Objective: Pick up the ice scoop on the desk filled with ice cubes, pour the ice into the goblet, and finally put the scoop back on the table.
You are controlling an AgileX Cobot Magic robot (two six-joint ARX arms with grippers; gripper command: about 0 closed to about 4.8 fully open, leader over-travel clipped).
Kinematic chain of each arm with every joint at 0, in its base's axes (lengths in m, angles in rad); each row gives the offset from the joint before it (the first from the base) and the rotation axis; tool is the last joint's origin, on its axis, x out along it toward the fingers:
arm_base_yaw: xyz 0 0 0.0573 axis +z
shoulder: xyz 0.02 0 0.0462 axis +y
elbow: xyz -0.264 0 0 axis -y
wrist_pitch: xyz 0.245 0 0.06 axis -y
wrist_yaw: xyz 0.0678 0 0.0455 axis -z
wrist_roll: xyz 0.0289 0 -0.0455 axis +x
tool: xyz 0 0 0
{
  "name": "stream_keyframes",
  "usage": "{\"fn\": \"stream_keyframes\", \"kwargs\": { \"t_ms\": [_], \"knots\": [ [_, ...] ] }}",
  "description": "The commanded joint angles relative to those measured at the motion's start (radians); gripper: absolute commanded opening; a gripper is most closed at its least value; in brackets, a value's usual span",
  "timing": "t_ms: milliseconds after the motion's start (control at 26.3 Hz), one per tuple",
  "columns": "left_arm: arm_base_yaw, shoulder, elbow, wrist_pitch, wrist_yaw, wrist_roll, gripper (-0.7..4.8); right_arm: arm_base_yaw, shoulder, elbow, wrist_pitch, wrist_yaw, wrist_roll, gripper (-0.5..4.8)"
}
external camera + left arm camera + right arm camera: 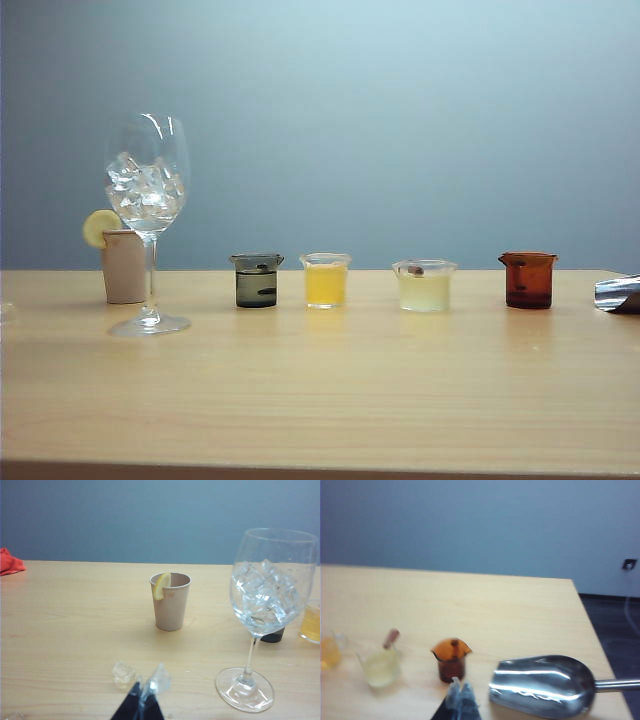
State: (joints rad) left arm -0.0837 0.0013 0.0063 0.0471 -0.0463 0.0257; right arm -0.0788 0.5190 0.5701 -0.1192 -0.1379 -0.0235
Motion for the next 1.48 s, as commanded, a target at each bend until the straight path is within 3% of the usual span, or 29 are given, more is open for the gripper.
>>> {"fn": "stream_keyframes", "kwargs": {
  "t_ms": [38, 190, 304, 380, 646, 836, 1064, 1481],
  "knots": [
    [0.000, 0.000, 0.003, 0.012, -0.002, 0.001, -0.05, 0.001, -0.104, -0.076, 0.011, 0.008, -0.136, 0.00],
    [0.000, 0.000, 0.003, 0.012, -0.002, 0.001, -0.04, 0.023, -0.249, -0.202, 0.012, 0.024, -0.142, 0.00],
    [0.000, 0.000, 0.003, 0.012, -0.002, 0.001, -0.05, 0.090, -0.359, -0.306, 0.013, 0.157, -0.131, 0.00],
    [0.000, 0.000, 0.003, 0.012, -0.002, 0.001, -0.04, 0.101, -0.406, -0.354, 0.022, 0.182, -0.130, 0.00],
    [0.000, 0.000, 0.003, 0.011, -0.002, 0.001, -0.04, 0.060, -0.517, -0.495, 0.082, 0.177, -0.072, 0.00],
    [0.000, 0.000, 0.003, 0.008, 0.001, 0.001, -0.04, 0.026, -0.517, -0.570, 0.251, 0.153, 0.024, 0.00],
    [-0.001, 0.000, 0.003, 0.005, 0.002, 0.001, -0.04, 0.000, -0.517, -0.570, 0.251, 0.109, 0.101, 0.00],
    [-0.001, 0.000, 0.003, 0.005, 0.002, 0.001, -0.04, -0.001, -0.517, -0.570, 0.251, 0.065, 0.071, 0.00]
  ]
}}
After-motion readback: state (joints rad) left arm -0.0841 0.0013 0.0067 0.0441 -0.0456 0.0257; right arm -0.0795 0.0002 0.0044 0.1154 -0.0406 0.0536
